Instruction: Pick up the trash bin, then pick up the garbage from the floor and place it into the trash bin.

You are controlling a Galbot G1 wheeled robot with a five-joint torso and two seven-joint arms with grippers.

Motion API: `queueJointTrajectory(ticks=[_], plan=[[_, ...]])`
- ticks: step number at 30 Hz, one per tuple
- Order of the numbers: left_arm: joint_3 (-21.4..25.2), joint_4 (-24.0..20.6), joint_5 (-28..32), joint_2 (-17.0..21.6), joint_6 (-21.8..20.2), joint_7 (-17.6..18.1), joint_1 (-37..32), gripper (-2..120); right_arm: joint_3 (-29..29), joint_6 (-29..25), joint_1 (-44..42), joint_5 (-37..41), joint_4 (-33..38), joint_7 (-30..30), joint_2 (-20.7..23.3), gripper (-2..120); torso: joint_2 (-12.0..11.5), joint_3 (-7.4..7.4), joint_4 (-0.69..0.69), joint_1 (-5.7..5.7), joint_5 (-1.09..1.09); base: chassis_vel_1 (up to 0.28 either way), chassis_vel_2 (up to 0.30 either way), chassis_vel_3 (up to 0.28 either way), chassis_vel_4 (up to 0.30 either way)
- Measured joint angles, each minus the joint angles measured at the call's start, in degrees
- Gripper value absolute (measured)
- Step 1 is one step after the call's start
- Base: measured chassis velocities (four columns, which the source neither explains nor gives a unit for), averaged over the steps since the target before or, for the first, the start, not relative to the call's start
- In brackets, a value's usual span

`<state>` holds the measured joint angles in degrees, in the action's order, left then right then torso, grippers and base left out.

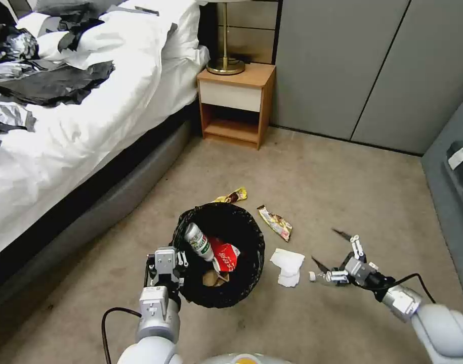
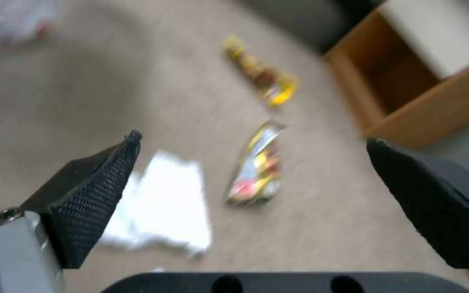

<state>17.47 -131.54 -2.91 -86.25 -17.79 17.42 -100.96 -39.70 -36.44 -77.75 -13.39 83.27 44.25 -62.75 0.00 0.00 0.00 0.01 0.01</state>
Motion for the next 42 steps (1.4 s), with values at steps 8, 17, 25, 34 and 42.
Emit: queueJointTrajectory(ticks=[8, 17, 25, 34, 42], plan=[[0.19, -0.26, -0.66, -0.13, 0.0, 0.0, -0.83, 2, 3.71, 0.28, 9.02, -9.69, -10.54, 4.04, -0.54, 100, 0.0, 0.0, 0.0, 0.0, 0.0, 0.0, 0.0, 0.0, 0.0], [0.08, -0.07, -1.78, -0.65, 0.06, 0.02, -1.48, 2, 6.29, -0.21, 18.0, -12.1, -24.83, 2.8, -0.95, 100, 0.0, 0.0, 0.0, 0.0, -0.01, 0.0, 0.0, 0.0, 0.0], [0.13, -0.09, -3.03, -1.11, 0.05, 0.04, -2.47, 2, 8.46, 0.12, 24.19, -14.08, -34.96, 0.89, -1.78, 100, 0.0, 0.0, 0.0, 0.0, 0.0, 0.0, 0.0, 0.0, 0.0], [0.27, -0.34, -3.67, -1.54, 0.06, 0.07, -3.26, 2, 10.04, 3.97, 26.74, -17.07, -37.69, -0.44, -1.2, 100, 0.0, 0.0, -0.01, 0.0, -0.01, 0.0, 0.0, 0.0, 0.0], [0.27, -0.53, -3.67, -1.58, 0.07, 0.11, -3.0, 2, 10.14, 5.15, 25.75, -16.67, -37.13, -0.26, -1.19, 100, 0.0, 0.0, -0.01, 0.0, -0.02, 0.0, 0.0, 0.0, 0.0]])
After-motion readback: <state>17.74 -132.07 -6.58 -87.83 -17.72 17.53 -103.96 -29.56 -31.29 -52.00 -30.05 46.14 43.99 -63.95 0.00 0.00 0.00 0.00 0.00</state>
